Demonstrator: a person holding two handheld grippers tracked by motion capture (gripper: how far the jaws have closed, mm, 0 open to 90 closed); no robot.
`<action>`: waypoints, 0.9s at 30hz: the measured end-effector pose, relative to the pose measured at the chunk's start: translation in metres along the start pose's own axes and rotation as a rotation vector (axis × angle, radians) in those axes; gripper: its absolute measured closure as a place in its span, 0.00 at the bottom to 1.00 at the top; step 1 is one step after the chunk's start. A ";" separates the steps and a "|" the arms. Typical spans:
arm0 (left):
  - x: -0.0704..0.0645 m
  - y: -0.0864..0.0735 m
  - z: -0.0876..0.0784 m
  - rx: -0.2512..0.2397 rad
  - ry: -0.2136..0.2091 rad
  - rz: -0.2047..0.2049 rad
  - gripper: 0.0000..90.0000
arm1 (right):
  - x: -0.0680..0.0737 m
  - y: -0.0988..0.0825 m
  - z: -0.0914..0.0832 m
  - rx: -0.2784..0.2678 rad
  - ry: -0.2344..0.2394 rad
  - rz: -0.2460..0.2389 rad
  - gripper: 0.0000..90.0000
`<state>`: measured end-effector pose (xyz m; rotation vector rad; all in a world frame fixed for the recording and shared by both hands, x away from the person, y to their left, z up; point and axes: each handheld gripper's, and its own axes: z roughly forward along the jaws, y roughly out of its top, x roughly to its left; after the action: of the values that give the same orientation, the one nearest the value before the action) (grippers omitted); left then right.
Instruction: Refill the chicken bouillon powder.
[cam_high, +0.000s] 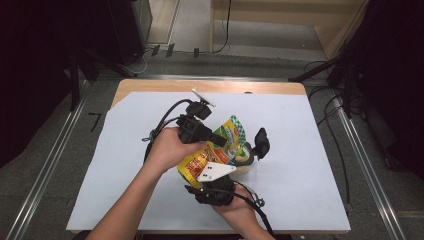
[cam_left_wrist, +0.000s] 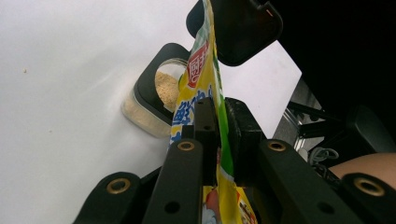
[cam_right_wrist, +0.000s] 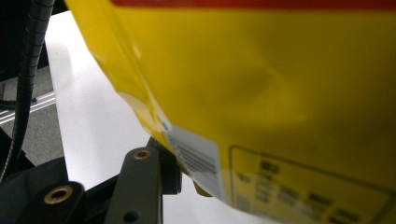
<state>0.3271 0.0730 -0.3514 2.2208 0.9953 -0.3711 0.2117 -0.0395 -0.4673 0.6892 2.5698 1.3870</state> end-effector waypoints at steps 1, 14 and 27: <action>0.001 0.000 0.001 -0.002 -0.005 -0.004 0.94 | 0.000 -0.001 0.000 0.001 0.000 -0.004 0.69; 0.013 -0.004 0.014 -0.016 -0.013 -0.005 0.95 | -0.001 -0.007 0.005 0.017 -0.005 0.001 0.69; 0.019 -0.008 0.016 -0.034 -0.041 0.009 0.96 | -0.001 -0.009 0.009 0.021 -0.024 -0.003 0.69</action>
<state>0.3341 0.0764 -0.3765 2.1781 0.9623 -0.3913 0.2128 -0.0380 -0.4799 0.7001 2.5698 1.3445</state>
